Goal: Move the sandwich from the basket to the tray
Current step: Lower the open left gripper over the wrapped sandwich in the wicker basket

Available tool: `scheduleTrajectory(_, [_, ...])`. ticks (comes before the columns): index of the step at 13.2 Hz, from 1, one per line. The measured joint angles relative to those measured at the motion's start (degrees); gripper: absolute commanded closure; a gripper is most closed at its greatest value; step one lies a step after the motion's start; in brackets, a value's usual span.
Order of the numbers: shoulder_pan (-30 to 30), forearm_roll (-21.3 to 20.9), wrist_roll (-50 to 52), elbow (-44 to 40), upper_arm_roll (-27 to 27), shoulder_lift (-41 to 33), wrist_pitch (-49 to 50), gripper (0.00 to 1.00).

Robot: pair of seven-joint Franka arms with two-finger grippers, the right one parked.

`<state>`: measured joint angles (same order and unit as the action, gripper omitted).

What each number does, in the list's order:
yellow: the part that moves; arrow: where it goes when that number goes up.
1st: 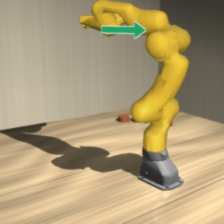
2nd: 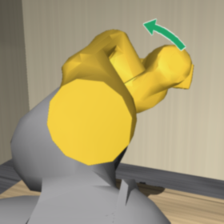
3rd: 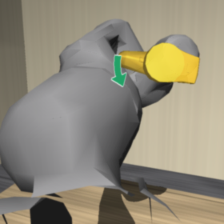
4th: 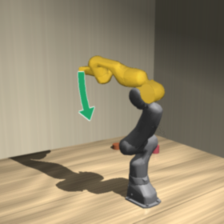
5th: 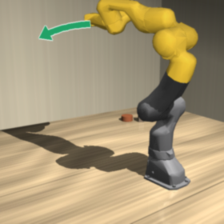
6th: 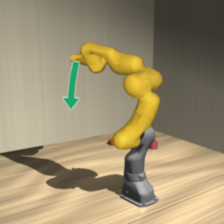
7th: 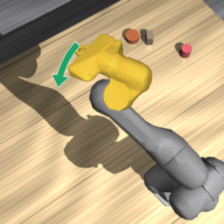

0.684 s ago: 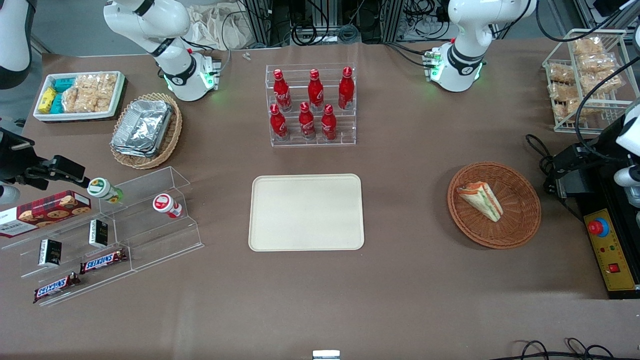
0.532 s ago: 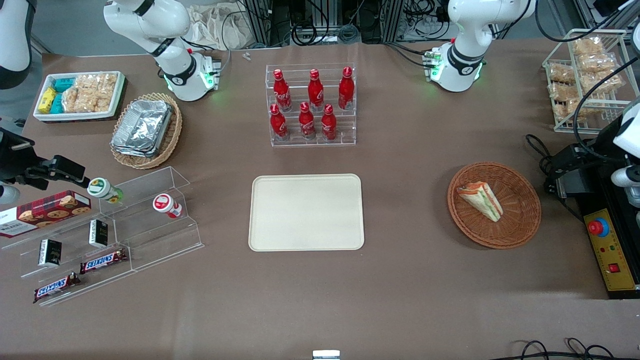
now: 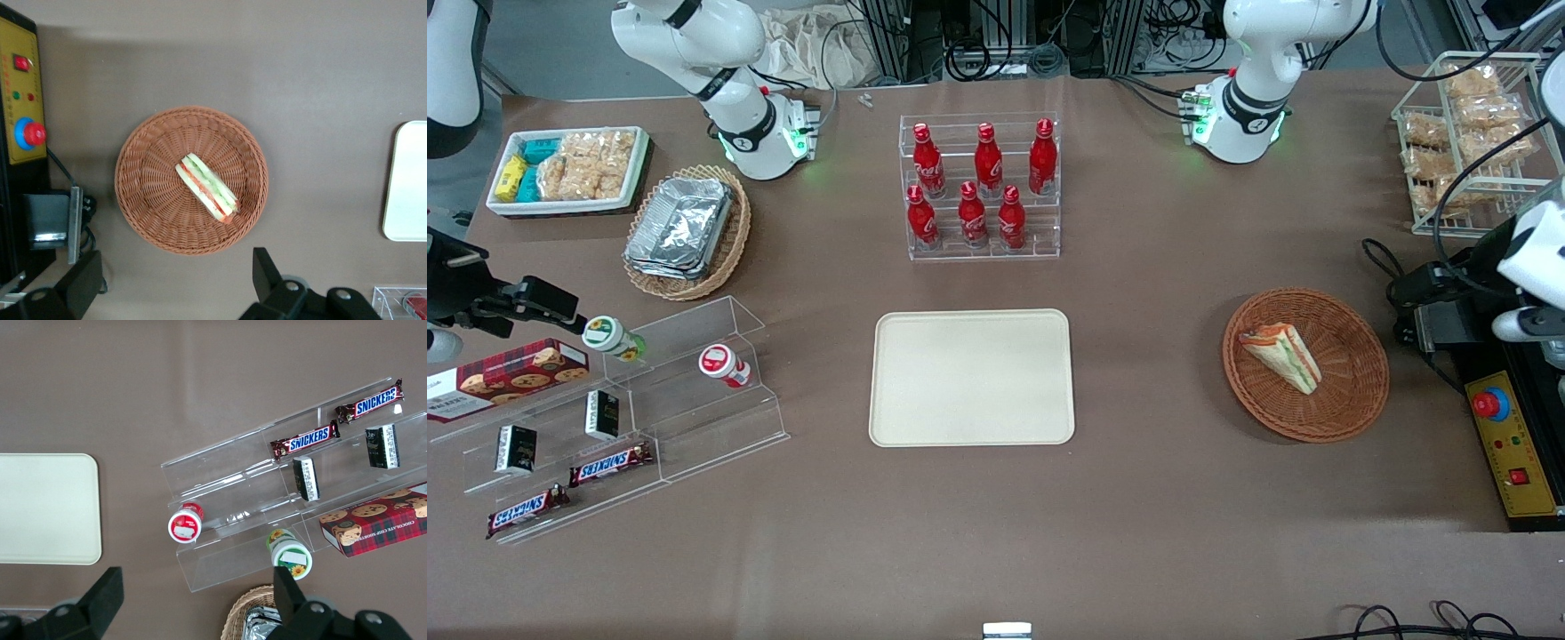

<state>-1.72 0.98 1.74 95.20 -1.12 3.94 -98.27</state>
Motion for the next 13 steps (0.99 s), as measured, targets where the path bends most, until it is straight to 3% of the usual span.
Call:
scheduleTrajectory(3, [0.2, 0.0, 5.6, 5.0, -0.2, 0.1, -2.8, 0.00])
scheduleTrajectory(8, [1.7, 0.0, 27.3, 17.6, -1.4, 0.0, -15.0, 0.01])
scheduleTrajectory(13, [2.0, 0.0, 38.5, 27.3, -1.5, 2.7, -28.6, 0.01])
